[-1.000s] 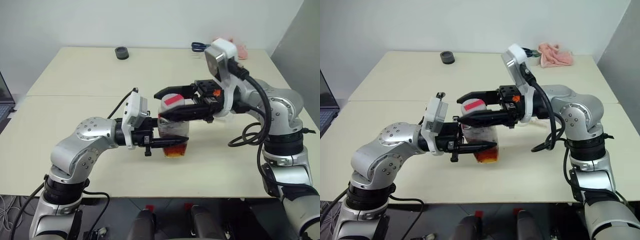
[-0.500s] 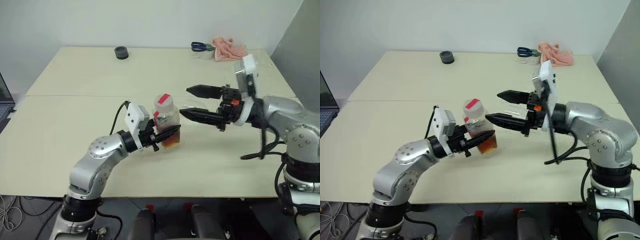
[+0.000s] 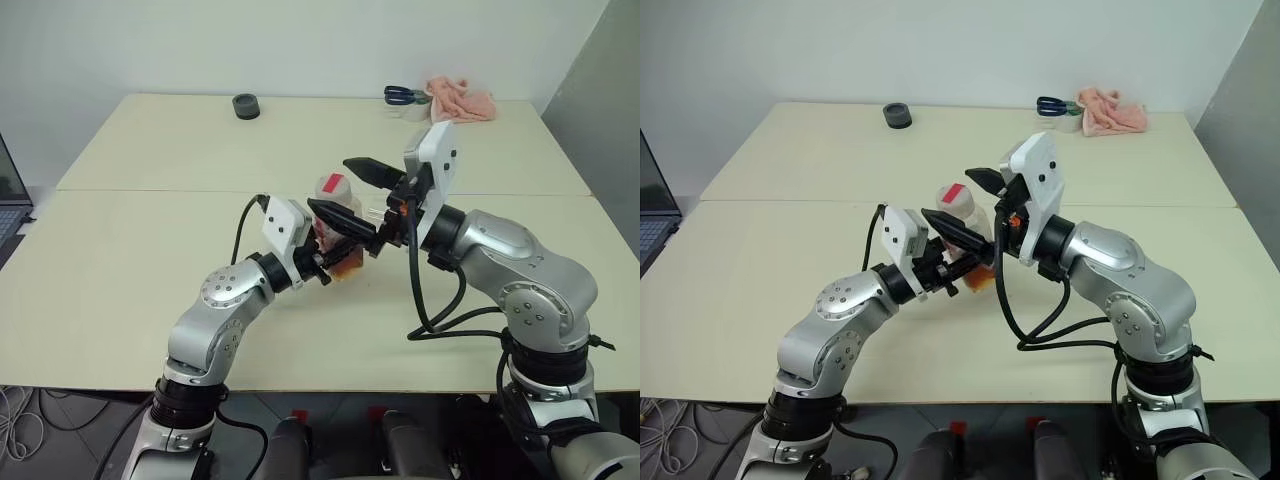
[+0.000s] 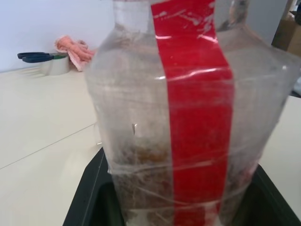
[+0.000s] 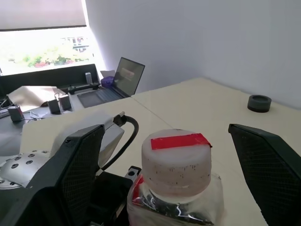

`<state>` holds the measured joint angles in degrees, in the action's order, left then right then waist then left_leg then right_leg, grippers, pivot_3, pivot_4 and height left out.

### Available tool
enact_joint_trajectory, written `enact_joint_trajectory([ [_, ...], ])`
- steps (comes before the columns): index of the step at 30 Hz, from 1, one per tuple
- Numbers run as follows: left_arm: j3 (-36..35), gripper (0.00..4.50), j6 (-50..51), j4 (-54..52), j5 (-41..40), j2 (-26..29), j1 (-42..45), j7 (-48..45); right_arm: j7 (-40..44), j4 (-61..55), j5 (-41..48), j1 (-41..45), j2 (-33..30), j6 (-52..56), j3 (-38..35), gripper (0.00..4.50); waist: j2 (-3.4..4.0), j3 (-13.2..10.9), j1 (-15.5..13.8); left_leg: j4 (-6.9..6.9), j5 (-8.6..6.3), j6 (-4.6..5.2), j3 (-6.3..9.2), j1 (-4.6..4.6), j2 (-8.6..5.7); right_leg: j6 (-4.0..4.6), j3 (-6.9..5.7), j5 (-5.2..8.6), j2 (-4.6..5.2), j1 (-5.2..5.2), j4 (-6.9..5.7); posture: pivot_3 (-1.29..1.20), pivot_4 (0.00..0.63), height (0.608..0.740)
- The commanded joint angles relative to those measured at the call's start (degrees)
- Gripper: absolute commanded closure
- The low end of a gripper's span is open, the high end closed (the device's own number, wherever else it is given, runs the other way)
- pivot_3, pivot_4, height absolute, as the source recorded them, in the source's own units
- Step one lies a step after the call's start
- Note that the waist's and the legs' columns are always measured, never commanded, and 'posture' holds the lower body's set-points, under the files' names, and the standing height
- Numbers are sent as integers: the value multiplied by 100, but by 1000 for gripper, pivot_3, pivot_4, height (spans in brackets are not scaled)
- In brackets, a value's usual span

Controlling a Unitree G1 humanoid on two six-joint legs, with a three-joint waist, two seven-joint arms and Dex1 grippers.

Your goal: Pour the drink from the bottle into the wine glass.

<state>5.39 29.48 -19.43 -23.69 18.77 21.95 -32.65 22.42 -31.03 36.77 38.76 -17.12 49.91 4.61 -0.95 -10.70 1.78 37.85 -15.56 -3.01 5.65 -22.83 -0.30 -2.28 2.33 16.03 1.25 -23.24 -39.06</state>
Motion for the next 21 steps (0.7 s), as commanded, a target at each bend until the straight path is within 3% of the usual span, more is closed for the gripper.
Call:
enact_joint_trajectory([
  [1, -18, 2670, -145, -125, 17, -25, 161, -14, -7, -14, -137, -45, 63, -247, 61, 17, 0, 0, 0, 0, 0, 0, 0, 0, 0, 0, 0, 0, 0, 0, 0, 0, 150, 740],
  [6, 43, 2670, -118, -157, 35, -93, 172, 47, -15, 181, -239, 0, 159, -379, 56, 17, 0, 0, 0, 1, 0, 0, -1, 0, 0, 0, 0, 0, 0, 0, -1, 0, 150, 740],
  [7, 47, 2670, -114, -161, 35, -92, 174, 51, -12, 203, -247, 12, 166, -390, 57, 185, 0, 0, 1, 1, 0, 0, -1, 0, 0, 1, 0, -1, 0, 0, -1, 0, 150, 740],
  [9, 47, 2670, -108, -165, 27, -87, 176, 53, 5, 225, -269, 21, 173, -403, 65, 613, 0, 0, 1, 1, 0, 0, -1, 1, 0, 1, 0, -1, 0, 0, -1, 0, 150, 740],
  [15, 16, 2670, -103, -152, 22, -37, 193, 29, 50, 266, -296, 18, 183, -442, 44, 2645, 0, 0, 2, 1, 0, 1, 0, 0, 0, 2, 0, -1, 0, 0, -1, 0, 150, 740],
  [19, 66, 2670, -17, -317, -62, 96, 130, -122, 232, 286, -234, 41, 94, -448, 15, 2641, 0, 0, 3, 1, 0, 1, -1, 0, 0, 2, 0, -1, 0, 0, -1, 0, 150, 740],
  [21, 102, 2670, 116, -587, -309, 303, 57, -465, 715, 392, -17, 168, -69, -480, -47, 2641, 0, 0, 5, 1, 0, 1, 0, 0, 0, 2, 0, -1, 0, 0, -1, 0, 150, 740],
])
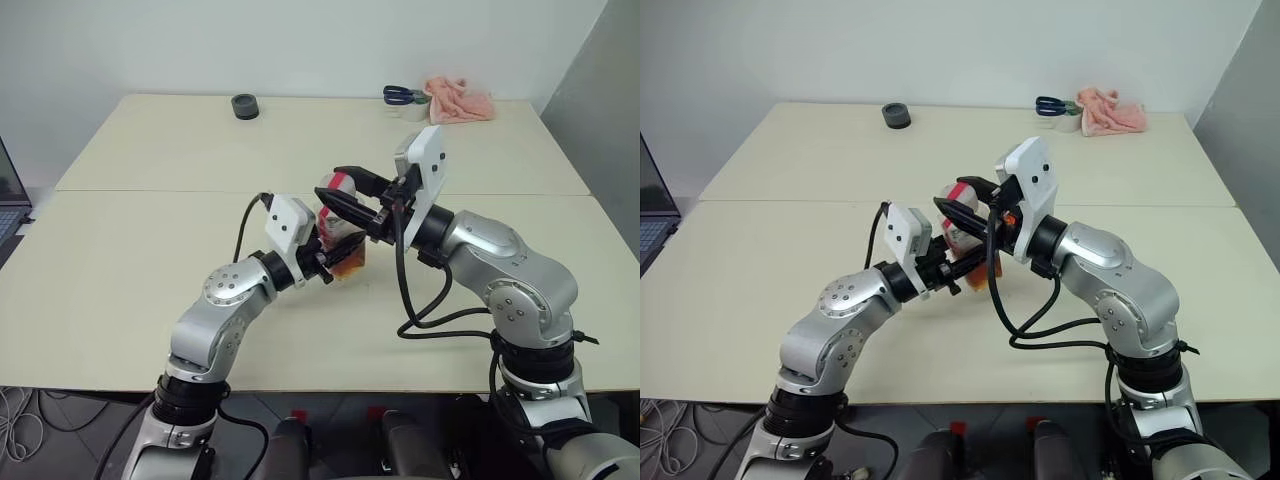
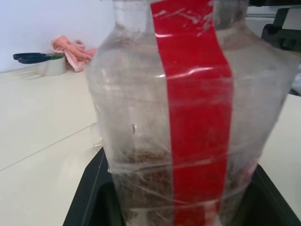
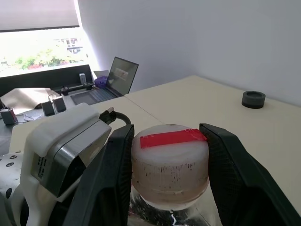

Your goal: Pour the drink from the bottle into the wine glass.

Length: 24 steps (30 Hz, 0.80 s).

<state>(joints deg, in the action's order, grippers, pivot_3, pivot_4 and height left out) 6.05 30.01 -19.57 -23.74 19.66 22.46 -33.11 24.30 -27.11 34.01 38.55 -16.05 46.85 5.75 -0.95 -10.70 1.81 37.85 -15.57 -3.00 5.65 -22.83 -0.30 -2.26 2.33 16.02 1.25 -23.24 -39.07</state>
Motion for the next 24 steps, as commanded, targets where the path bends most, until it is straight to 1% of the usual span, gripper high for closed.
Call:
enact_joint_trajectory([
  [1, 24, 2670, 173, -785, -573, 382, -41, -722, 923, 106, 473, 310, -299, -171, -229, 2641, 1, 0, 4, 0, 0, 0, -1, 0, 0, 0, 0, 0, -1, 0, 1, 0, 150, 740],
  [4, -66, 2670, 443, -1288, -1324, 1036, -78, -1687, 2265, 541, 1188, 791, -665, -92, -354, 2641, 6, -5, 27, -1, -1, 2, -5, 1, 2, 0, 2, 0, -3, -1, 1, 0, 150, 740],
  [8, -278, 2670, 734, -1431, -2122, 1740, 223, -2631, 3572, 1244, 1725, 1439, -901, 201, -149, 2641, 7, -6, 23, -3, -1, 3, -2, 3, 6, 1, -3, 0, -7, 1, 3, 0, 150, 740],
  [10, -345, 2670, 834, -1295, -2308, 1823, 531, -2721, 3938, 1504, 1705, 1656, -891, 198, 1, 2641, 7, -6, 21, 1, -1, 3, -3, 4, 6, 1, -4, 0, -8, 5, 0, 0, 150, 740],
  [12, -385, 2670, 809, -1089, -2232, 1792, 740, -2627, 4069, 1688, 1623, 1763, -895, 157, 20, 2641, 7, -6, 13, 4, -1, 4, -2, 5, 5, 1, -4, 0, -8, 7, 0, 0, 150, 740],
  [14, -467, 2670, 787, -971, -2123, 1749, 748, -2448, 4109, 1776, 1558, 1760, -1000, 155, -74, 1914, 6, -5, 6, 6, -1, 4, -1, 4, 4, 0, -5, 0, -8, 7, 1, 0, 150, 740],
  [15, -503, 2670, 773, -952, -2076, 1741, 699, -2377, 4115, 1792, 1552, 1726, -1084, 175, -138, 1656, 6, -6, 6, 6, -1, 4, -2, 4, 4, 0, -4, 0, -7, 7, 1, 0, 150, 740],
  [19, -666, 2670, 793, -1088, -2030, 1646, 317, -1905, 3953, 1613, 1576, 1388, -1576, 316, -464, 255, 6, -6, 1, 4, -1, 4, -1, -2, 3, 1, -2, -1, -1, 2, 5, 0, 150, 740],
  [20, -696, 2670, 804, -1138, -2035, 1595, 212, -1735, 3865, 1541, 1589, 1285, -1696, 349, -554, 18, 6, -6, 0, 2, -1, 4, 0, -2, 2, 1, -2, -1, 2, 2, 7, 0, 150, 740],
  [24, -712, 2670, 759, -1286, -1955, 1365, -142, -1151, 3262, 1196, 1561, 877, -1941, 397, -887, 18, 6, -6, -10, 1, -2, 5, 6, -8, 1, 1, 4, 0, 8, -3, 9, 0, 150, 740],
])
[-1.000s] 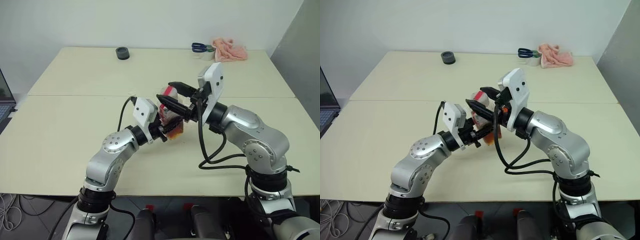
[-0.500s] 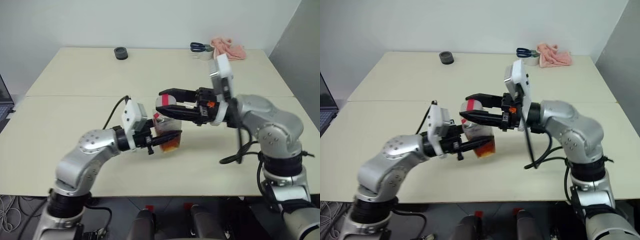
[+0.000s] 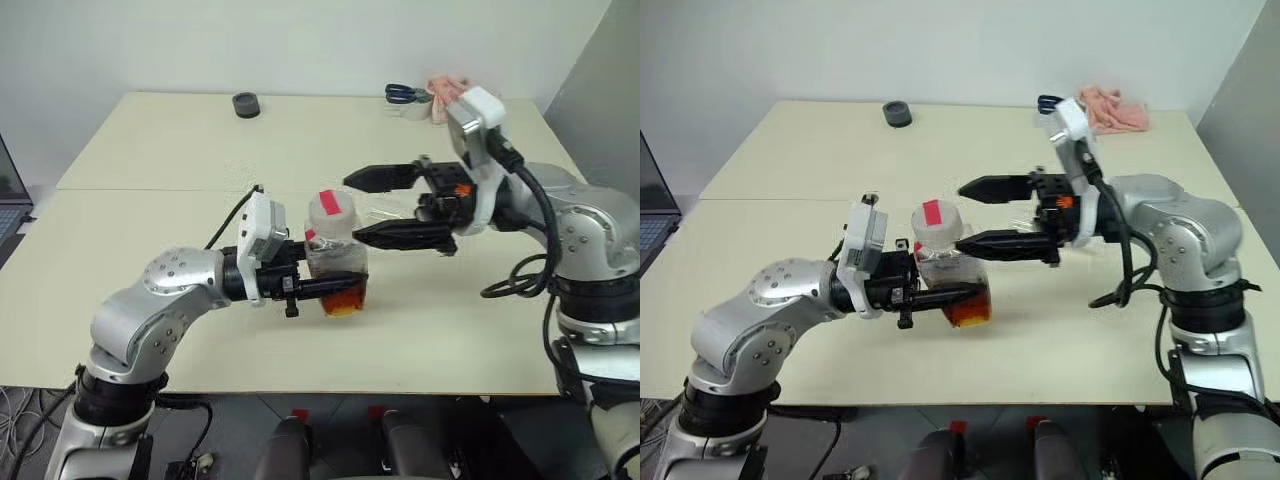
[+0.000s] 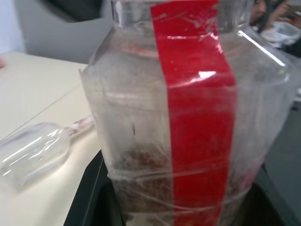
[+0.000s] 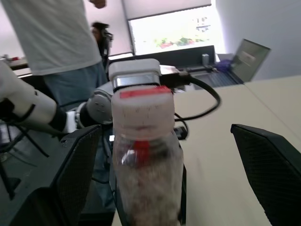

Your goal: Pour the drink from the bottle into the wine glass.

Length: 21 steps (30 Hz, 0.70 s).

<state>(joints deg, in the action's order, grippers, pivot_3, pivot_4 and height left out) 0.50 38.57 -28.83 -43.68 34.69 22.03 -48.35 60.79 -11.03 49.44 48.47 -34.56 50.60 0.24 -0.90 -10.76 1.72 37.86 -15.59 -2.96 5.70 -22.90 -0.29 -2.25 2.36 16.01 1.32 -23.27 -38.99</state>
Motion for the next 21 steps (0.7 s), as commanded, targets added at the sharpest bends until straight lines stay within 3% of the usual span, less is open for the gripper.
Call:
enact_joint_trajectory([
  [1, -141, 2670, -126, -381, 94, -212, -172, 520, -563, -565, 25, -236, -112, 30, -404, 18, 0, 0, -1, 0, 0, 0, -2, 0, -2, 0, 0, 0, 0, 0, 0, 0, 150, 740],
  [6, 21, 2670, -312, -285, 595, -492, -367, 1066, -1638, -1369, 137, -685, 136, 132, -587, 18, 0, 0, 6, 3, 0, 0, -6, 4, 3, 0, -3, 0, -10, 3, -7, 0, 150, 740],
  [11, 350, 2670, -562, 96, 1386, -782, -284, 1557, -2809, -2031, -308, -921, 814, -42, -203, 18, 1, 0, 10, 4, 2, -1, -5, 8, 6, -1, -3, -1, -15, 6, -12, 0, 150, 740],
  [21, 611, 2670, -711, 436, 1834, -1094, 53, 1562, -3366, -1879, -876, -766, 1424, -367, 270, 18, 0, 1, 1, 6, 2, -2, -7, 6, 1, -3, -2, -4, -12, 5, -8, 0, 150, 740],
])
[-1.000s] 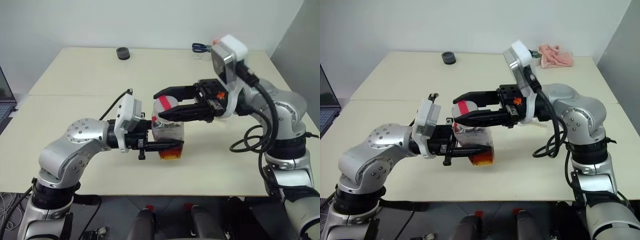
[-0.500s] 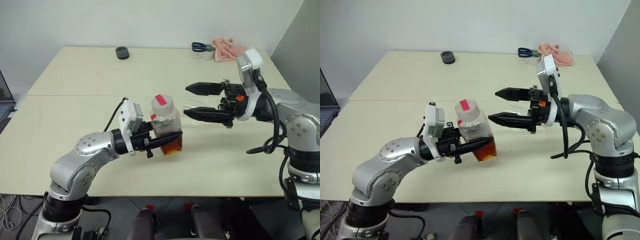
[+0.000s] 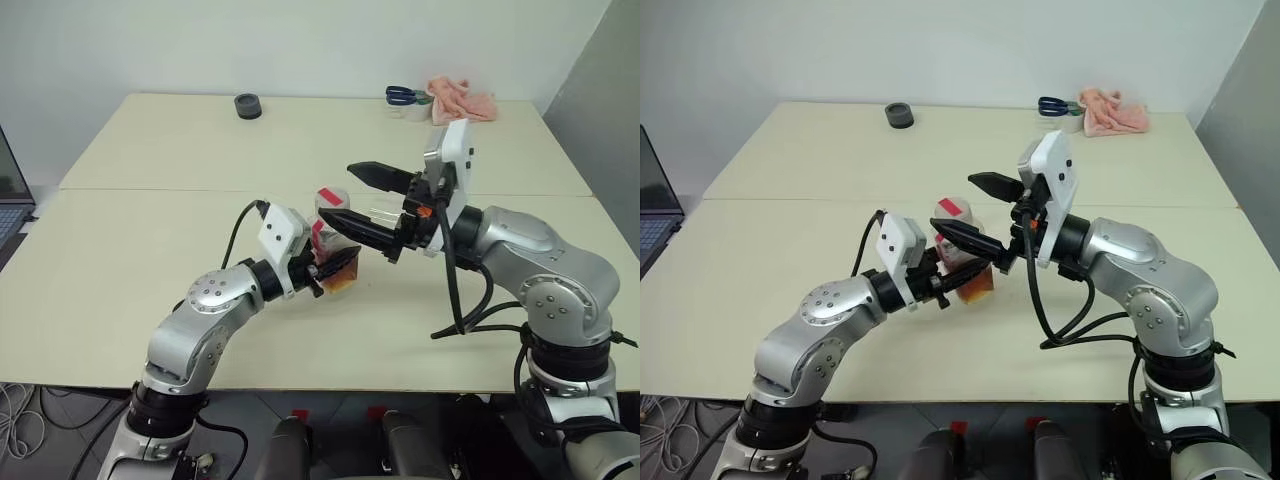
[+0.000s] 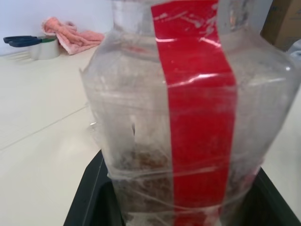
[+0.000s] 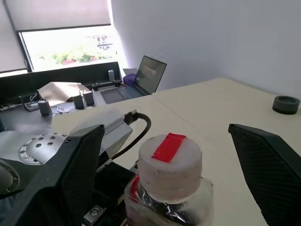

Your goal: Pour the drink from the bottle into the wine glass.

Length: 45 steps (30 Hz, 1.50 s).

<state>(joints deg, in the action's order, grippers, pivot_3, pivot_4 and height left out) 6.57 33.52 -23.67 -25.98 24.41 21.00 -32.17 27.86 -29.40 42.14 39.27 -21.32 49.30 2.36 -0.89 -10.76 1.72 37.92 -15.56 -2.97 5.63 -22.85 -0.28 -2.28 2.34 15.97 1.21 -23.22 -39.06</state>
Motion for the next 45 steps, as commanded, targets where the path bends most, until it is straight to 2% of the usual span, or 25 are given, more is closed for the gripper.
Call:
enact_joint_trajectory([
  [1, 14, 2670, -214, -63, 74, -83, 185, -64, -66, -9, -226, 161, 127, -295, 120, 18, 0, 0, 1, -1, 0, 0, 0, 1, 0, 0, 0, 0, 0, 0, 0, 0, 150, 740],
  [16, -23, 2670, -159, -105, 133, -205, 207, -149, 86, 359, -703, 68, 171, -666, 239, 18, 0, 0, 6, -1, 0, 0, 0, 1, 0, 1, 0, -1, 1, -1, -1, 0, 150, 740],
  [30, -61, 2670, -120, -88, 94, -168, 241, -194, 310, 264, -554, -205, -397, -527, -178, 18, 0, 0, 5, -1, 0, 1, 0, 0, -1, 1, -1, -1, 1, -1, -1, 0, 150, 740],
  [45, -87, 2670, -106, -75, 73, -156, 277, -206, 370, 101, -178, -338, -632, -391, -317, 18, 0, 0, 4, -1, 0, 1, -2, 0, -1, 1, 0, -1, 2, 0, 0, 0, 150, 740],
])
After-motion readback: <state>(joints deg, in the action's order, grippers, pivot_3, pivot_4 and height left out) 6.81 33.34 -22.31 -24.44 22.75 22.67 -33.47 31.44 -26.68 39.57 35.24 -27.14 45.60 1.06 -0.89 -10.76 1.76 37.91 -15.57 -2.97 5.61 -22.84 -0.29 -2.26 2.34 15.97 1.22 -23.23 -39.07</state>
